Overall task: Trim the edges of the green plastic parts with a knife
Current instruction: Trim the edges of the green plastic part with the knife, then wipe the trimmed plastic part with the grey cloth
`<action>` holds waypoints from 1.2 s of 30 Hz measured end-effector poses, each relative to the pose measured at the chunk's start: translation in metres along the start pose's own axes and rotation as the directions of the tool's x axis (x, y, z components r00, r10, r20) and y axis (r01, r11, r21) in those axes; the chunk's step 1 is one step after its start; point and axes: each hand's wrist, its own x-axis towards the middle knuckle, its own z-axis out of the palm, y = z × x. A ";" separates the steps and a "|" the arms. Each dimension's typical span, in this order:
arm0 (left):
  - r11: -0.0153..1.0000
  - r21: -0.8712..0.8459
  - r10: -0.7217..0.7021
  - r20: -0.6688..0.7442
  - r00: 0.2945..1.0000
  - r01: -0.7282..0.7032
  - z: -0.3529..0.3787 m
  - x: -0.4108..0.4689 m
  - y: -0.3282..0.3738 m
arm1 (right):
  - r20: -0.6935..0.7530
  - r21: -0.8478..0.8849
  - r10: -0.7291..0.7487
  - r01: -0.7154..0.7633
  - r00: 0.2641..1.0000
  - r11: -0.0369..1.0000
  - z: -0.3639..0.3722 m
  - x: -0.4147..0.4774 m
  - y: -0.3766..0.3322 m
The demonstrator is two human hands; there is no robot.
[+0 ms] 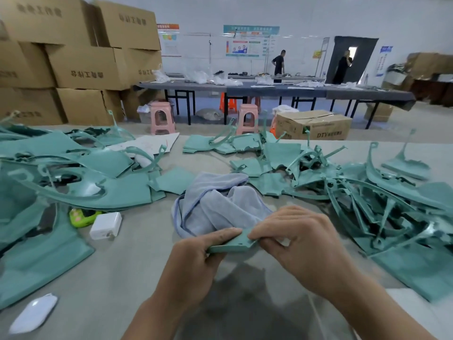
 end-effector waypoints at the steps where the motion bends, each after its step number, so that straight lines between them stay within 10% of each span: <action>1: 1.000 0.011 -0.009 -0.006 1.000 0.009 -0.001 0.001 0.000 | 0.038 -0.002 0.055 -0.055 0.998 0.999 -0.003 0.004 0.001; 12: 0.992 -0.059 -0.114 -0.059 0.992 0.110 -0.015 0.005 -0.014 | 0.209 -0.187 0.386 -0.351 0.899 0.918 -0.037 0.032 0.036; 20: 0.988 -0.050 -0.152 -0.074 0.986 0.149 -0.018 0.005 -0.017 | 0.328 0.016 0.016 -0.022 0.944 1.000 -0.002 0.038 -0.020; 25: 0.955 -0.174 -0.257 -0.077 0.963 0.241 -0.022 0.006 -0.018 | 0.197 0.074 0.299 -0.319 0.933 0.945 0.002 0.042 0.019; 32: 0.721 -0.620 -0.632 -0.403 0.662 0.310 -0.051 0.017 -0.036 | -0.361 0.121 0.581 -0.581 0.730 0.805 0.017 0.042 0.054; 36: 0.694 -0.652 -0.685 -0.468 0.559 0.304 -0.048 0.017 -0.043 | -0.193 0.077 0.620 -0.618 0.761 0.782 0.064 0.048 0.041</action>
